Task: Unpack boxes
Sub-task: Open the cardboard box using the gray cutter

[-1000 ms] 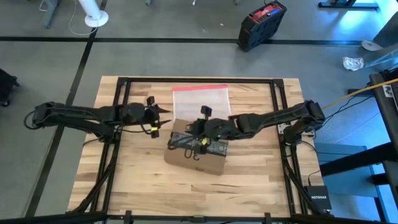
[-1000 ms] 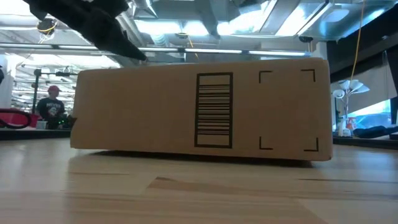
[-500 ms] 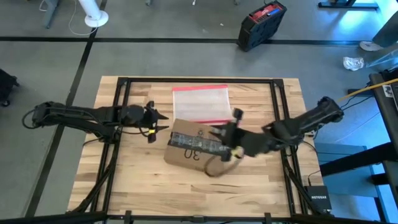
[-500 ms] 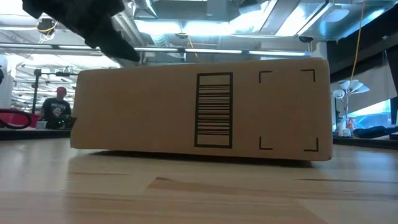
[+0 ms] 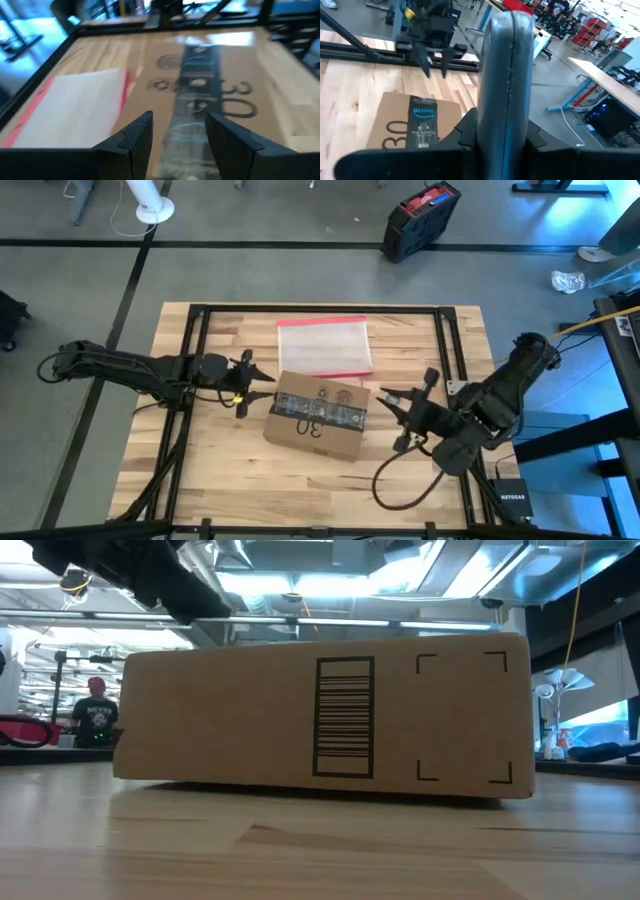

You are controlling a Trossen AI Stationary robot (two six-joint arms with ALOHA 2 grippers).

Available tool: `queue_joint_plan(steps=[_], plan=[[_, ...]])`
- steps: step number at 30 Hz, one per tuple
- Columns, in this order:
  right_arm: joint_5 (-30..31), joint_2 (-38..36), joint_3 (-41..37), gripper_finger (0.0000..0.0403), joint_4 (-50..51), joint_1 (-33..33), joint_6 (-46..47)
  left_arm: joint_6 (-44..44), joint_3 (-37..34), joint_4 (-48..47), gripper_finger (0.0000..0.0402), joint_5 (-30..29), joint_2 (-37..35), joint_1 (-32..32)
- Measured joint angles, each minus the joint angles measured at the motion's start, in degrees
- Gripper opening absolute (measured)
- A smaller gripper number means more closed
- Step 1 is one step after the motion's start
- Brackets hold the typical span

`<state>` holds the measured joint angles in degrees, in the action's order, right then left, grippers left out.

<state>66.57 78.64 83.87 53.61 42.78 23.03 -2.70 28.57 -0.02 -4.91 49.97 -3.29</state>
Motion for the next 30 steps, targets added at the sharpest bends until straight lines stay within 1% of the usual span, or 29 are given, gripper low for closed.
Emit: queue_joint_plan(steps=[3, 5, 7, 8, 9, 10, 12, 14, 16, 18, 20, 22, 24, 26, 30], plan=[[-0.6, -1.0, -4.8, 0.0064, -2.1, -1.6, 0.2, -1.4, -2.0, 2.3, 0.0172, 1.4, 0.0, -0.2], [-0.8, -3.2, -9.4, 0.0064, -5.8, -3.6, 0.3, -2.3, -3.4, 3.6, 0.0172, 2.1, 0.0, -0.2], [-2.0, -6.1, -14.9, 0.0064, -11.6, -6.0, -0.7, -3.0, -4.7, 4.1, 0.0172, 2.4, 0.0, -0.2], [-3.4, -7.6, -18.3, 0.0064, -16.8, -7.6, -2.6, -3.5, -5.1, 4.0, 0.0172, 2.4, 0.0, -0.2], [-6.2, -8.9, -21.7, 0.0064, -23.2, -9.4, -5.7, -3.8, -5.5, 4.1, 0.0172, 2.4, 0.0, -0.2], [-10.2, -10.1, -25.2, 0.0064, -30.4, -11.6, -9.5, -4.1, -5.7, 4.2, 0.0172, 2.6, 0.0, -0.2], [-19.6, -12.2, -31.9, 0.0064, -46.8, -15.9, -17.8, -5.0, -6.4, 4.6, 0.0172, 3.4, 0.0, -0.2], [-28.0, -12.8, -37.4, 0.0064, -63.0, -21.1, -24.4, -5.3, -7.2, 6.0, 0.0172, 3.6, 0.0, -0.2], [-34.4, -12.3, -40.9, 0.0064, -72.5, -25.8, -28.0, -6.1, -7.5, 7.7, 0.0172, 4.4, 0.0, -0.2], [-39.0, -10.3, -42.2, 0.0064, -78.2, -30.2, -29.6, -7.1, -7.6, 8.4, 0.0172, 4.9, 0.0, -0.2], [-43.6, -8.0, -42.7, 0.0064, -80.9, -33.5, -30.2, -8.3, -7.6, 8.2, 0.0172, 5.7, 0.0, -0.2], [-48.5, -4.8, -42.6, 0.0064, -85.9, -36.0, -29.4, -8.9, -7.6, 7.8, 0.0172, 7.2, 0.0, -0.2], [-52.0, -1.3, -42.6, 0.0064, -91.2, -37.6, -27.6, -8.9, -7.6, 7.1, 0.0172, 8.7, 0.0, -0.2], [-53.2, 2.5, -42.6, 0.0064, -96.9, -38.3, -25.1, -8.1, -7.6, 6.1, 0.0172, 9.1, 0.0, -0.1], [-53.3, 8.1, -41.5, 0.0064, -109.6, -38.4, -21.0, -2.8, -7.6, 5.0, 0.0172, 9.1, 0.0, 0.7]])
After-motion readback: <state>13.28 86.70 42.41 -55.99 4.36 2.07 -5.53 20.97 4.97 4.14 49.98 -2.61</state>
